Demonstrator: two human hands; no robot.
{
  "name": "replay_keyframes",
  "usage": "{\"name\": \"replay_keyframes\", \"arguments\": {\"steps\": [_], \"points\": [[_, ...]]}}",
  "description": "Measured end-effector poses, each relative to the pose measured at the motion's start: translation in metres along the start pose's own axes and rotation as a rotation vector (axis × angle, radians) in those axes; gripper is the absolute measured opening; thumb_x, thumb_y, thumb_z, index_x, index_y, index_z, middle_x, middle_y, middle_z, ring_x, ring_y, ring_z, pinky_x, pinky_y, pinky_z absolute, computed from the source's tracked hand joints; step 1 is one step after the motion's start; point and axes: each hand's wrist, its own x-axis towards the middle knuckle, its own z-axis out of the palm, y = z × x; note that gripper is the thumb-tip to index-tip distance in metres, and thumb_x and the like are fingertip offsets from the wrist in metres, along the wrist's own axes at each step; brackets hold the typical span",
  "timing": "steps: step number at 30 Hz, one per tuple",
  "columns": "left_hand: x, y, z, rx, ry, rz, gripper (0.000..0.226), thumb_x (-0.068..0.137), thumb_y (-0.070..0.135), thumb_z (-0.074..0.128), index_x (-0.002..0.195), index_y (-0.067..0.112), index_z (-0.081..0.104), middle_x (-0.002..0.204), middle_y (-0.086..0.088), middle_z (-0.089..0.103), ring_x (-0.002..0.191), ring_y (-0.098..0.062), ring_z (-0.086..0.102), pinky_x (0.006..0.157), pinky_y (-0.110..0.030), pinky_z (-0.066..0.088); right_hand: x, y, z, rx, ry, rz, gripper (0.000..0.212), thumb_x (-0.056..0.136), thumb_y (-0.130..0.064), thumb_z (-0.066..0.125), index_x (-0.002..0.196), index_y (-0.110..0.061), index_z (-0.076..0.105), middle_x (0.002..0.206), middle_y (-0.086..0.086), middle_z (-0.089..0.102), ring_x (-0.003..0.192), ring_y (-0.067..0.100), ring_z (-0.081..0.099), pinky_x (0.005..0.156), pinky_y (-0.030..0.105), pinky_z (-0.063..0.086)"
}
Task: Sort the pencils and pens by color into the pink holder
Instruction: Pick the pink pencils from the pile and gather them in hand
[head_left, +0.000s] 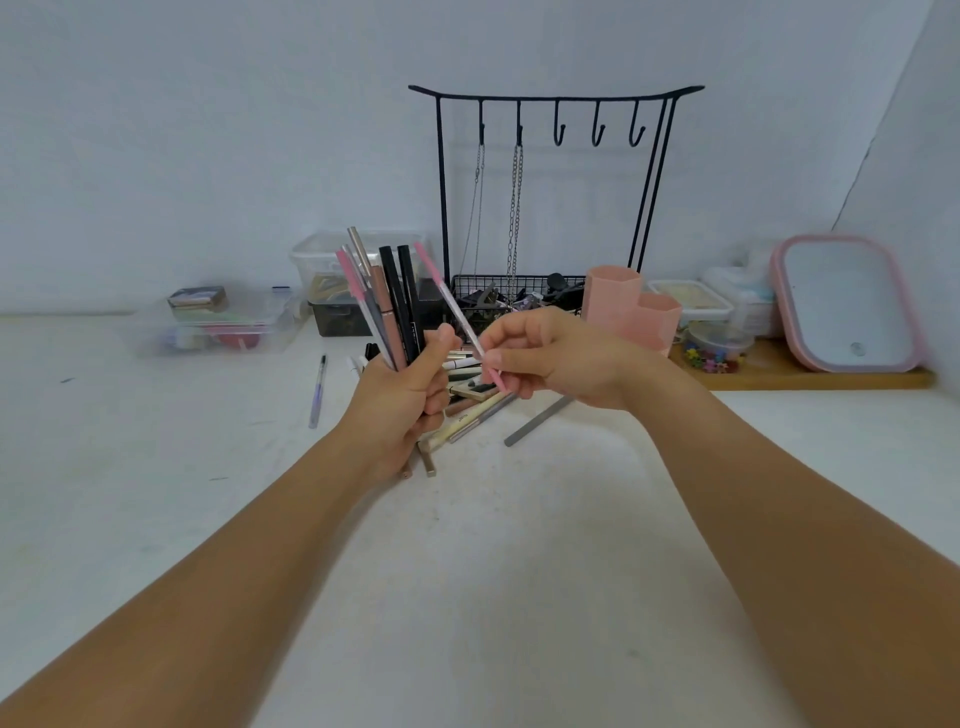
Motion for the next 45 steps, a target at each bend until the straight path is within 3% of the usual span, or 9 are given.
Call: {"name": "replay_keyframes", "arguments": {"steps": [3, 10, 15, 20, 25, 30, 36, 40, 45], "points": [[-0.001, -0.002, 0.002, -0.008, -0.007, 0.021, 0.018, 0.084, 0.041, 0.072, 0.078, 0.024, 0.068, 0.053, 0.007, 0.033, 0.047, -0.008, 0.03, 0.038, -0.018, 0.023, 0.003, -0.005, 0.011, 0.117, -0.039, 0.0, 0.014, 0.098, -0.003, 0.058, 0.11, 0.005, 0.06, 0.081, 0.012, 0.069, 0.069, 0.017, 0.065, 0.066, 0.025, 0.057], [-0.002, 0.0, 0.002, 0.005, 0.027, 0.066, 0.04, 0.081, 0.031, 0.078, 0.107, 0.003, 0.067, 0.054, 0.003, 0.053, 0.044, -0.007, 0.039, 0.038, -0.017, 0.03, 0.006, -0.01, 0.025, 0.163, -0.021, 0.004, 0.023, 0.093, 0.003, 0.064, 0.112, 0.015, 0.062, 0.102, 0.035, 0.069, 0.086, 0.035, 0.07, 0.08, 0.036, 0.062], [0.003, -0.003, 0.003, 0.073, 0.161, 0.021, 0.027, 0.095, 0.024, 0.068, 0.074, 0.007, 0.063, 0.051, 0.001, 0.047, 0.045, -0.011, 0.043, 0.04, -0.02, 0.035, 0.01, -0.006, 0.03, 0.101, 0.06, 0.021, 0.02, 0.089, -0.004, 0.073, 0.101, 0.012, 0.069, 0.096, 0.03, 0.073, 0.081, 0.032, 0.07, 0.07, 0.03, 0.063], [0.0, 0.002, 0.006, 0.013, 0.153, 0.035, 0.037, 0.1, 0.031, 0.063, 0.069, 0.011, 0.059, 0.058, -0.003, 0.052, 0.049, -0.012, 0.05, 0.041, -0.02, 0.041, 0.006, -0.006, 0.004, -0.33, 0.129, 0.026, 0.008, 0.087, -0.015, 0.076, 0.092, -0.009, 0.074, 0.089, 0.011, 0.076, 0.068, 0.012, 0.07, 0.06, 0.025, 0.058], [-0.004, 0.006, 0.01, 0.003, 0.115, -0.027, 0.052, 0.1, 0.038, 0.06, 0.052, 0.023, 0.072, 0.069, 0.0, 0.073, 0.066, -0.01, 0.073, 0.045, -0.024, 0.056, -0.006, 0.007, -0.034, -0.653, 0.052, 0.204, 0.02, 0.081, -0.015, 0.081, 0.1, -0.018, 0.074, 0.099, 0.002, 0.074, 0.088, 0.021, 0.072, 0.063, 0.026, 0.056], [-0.004, 0.004, 0.006, 0.003, 0.075, -0.058, 0.034, 0.097, 0.038, 0.065, 0.075, 0.014, 0.055, 0.061, -0.001, 0.052, 0.052, -0.01, 0.054, 0.034, -0.018, 0.039, -0.01, 0.015, -0.042, -0.734, -0.075, 0.349, 0.027, 0.082, -0.013, 0.081, 0.106, -0.023, 0.074, 0.11, -0.001, 0.068, 0.098, 0.024, 0.068, 0.067, 0.028, 0.056], [-0.001, 0.003, 0.001, -0.041, -0.008, -0.069, 0.037, 0.095, 0.036, 0.067, 0.071, 0.017, 0.046, 0.059, 0.001, 0.041, 0.045, -0.007, 0.038, 0.031, -0.015, 0.026, -0.006, 0.023, -0.038, -0.779, -0.069, 0.329, 0.016, 0.083, -0.012, 0.08, 0.092, -0.023, 0.075, 0.102, 0.003, 0.07, 0.085, 0.02, 0.065, 0.061, 0.022, 0.049], [-0.001, 0.003, 0.001, -0.012, 0.001, -0.06, 0.035, 0.096, 0.028, 0.068, 0.071, 0.02, 0.045, 0.059, 0.002, 0.034, 0.047, -0.007, 0.032, 0.032, -0.015, 0.025, -0.008, 0.023, -0.04, -0.822, -0.104, 0.297, 0.013, 0.085, -0.018, 0.078, 0.094, -0.026, 0.074, 0.102, 0.004, 0.071, 0.095, 0.024, 0.064, 0.083, 0.037, 0.053], [0.0, 0.001, 0.002, -0.017, -0.015, -0.097, 0.036, 0.098, 0.014, 0.065, 0.071, 0.021, 0.043, 0.062, 0.001, 0.029, 0.048, -0.009, 0.028, 0.032, -0.016, 0.022, -0.011, 0.007, -0.035, -0.441, -0.005, 0.152, 0.007, 0.097, -0.009, 0.062, 0.102, -0.009, 0.067, 0.085, 0.014, 0.068, 0.066, 0.015, 0.06, 0.06, 0.024, 0.051]]}}
